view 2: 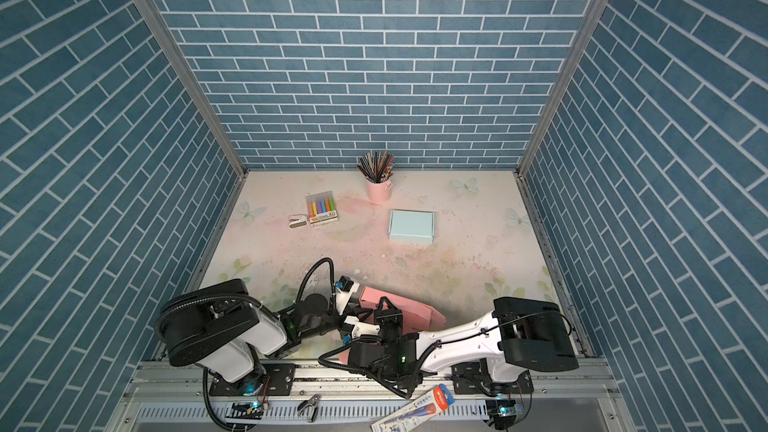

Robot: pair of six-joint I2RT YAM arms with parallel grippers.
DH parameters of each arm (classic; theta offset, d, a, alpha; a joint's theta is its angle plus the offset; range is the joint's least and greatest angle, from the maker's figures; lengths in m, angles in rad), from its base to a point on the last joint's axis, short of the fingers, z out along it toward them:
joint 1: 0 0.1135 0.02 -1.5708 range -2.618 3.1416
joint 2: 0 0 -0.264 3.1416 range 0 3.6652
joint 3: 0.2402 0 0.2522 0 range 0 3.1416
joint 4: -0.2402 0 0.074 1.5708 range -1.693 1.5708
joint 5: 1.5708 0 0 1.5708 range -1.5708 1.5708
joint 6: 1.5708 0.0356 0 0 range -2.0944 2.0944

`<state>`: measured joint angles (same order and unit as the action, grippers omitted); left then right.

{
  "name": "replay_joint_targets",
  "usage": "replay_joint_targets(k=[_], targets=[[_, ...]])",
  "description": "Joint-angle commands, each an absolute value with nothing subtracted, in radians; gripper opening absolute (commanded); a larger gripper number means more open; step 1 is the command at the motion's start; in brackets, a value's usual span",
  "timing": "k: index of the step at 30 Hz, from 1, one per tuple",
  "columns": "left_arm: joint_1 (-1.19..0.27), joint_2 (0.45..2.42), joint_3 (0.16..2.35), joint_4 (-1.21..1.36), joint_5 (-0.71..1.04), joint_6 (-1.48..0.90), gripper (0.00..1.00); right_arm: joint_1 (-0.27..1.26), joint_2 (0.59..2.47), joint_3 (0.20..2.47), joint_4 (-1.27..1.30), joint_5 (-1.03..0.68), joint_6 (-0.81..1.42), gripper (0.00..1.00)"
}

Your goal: Fold the paper box

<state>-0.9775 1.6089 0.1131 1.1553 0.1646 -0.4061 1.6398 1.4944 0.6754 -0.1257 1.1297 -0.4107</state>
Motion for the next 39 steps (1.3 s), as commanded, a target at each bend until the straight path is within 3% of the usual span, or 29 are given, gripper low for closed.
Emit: replay_joint_targets(k=[1, 6, 12, 17, 22, 28, 35, 39], targets=[[-0.992, 1.570, 0.144, 1.174, 0.135, -0.389, 0.43, 1.651, 1.517, 0.663, -0.155, 1.025, -0.364, 0.00], [-1.008, 1.527, 0.140, 1.132, 0.049, -0.388, 0.41, 1.651, 1.520, 0.668, -0.162, 1.025, -0.359, 0.00], [-1.032, 1.521, 0.143, 1.111, -0.001, -0.382, 0.28, 1.652, 1.522, 0.676, -0.168, 1.025, -0.351, 0.00], [-1.048, 1.524, 0.147, 1.104, -0.033, -0.375, 0.23, 1.652, 1.527, 0.710, -0.205, 1.010, -0.318, 0.00], [-1.053, 1.523, 0.150, 1.106, -0.049, -0.373, 0.18, 1.652, 1.510, 0.791, -0.271, 0.959, -0.230, 0.20], [-1.053, 1.499, 0.146, 1.082, -0.075, -0.368, 0.15, 1.654, 1.459, 0.822, -0.326, 0.899, -0.058, 0.34], [-1.054, 1.482, 0.153, 1.039, -0.105, -0.355, 0.14, 1.654, 1.344, 0.872, -0.383, 0.844, 0.139, 0.42], [-1.052, 1.488, 0.165, 1.024, -0.117, -0.349, 0.14, 1.648, 1.244, 0.894, -0.255, 0.723, 0.244, 0.44]])
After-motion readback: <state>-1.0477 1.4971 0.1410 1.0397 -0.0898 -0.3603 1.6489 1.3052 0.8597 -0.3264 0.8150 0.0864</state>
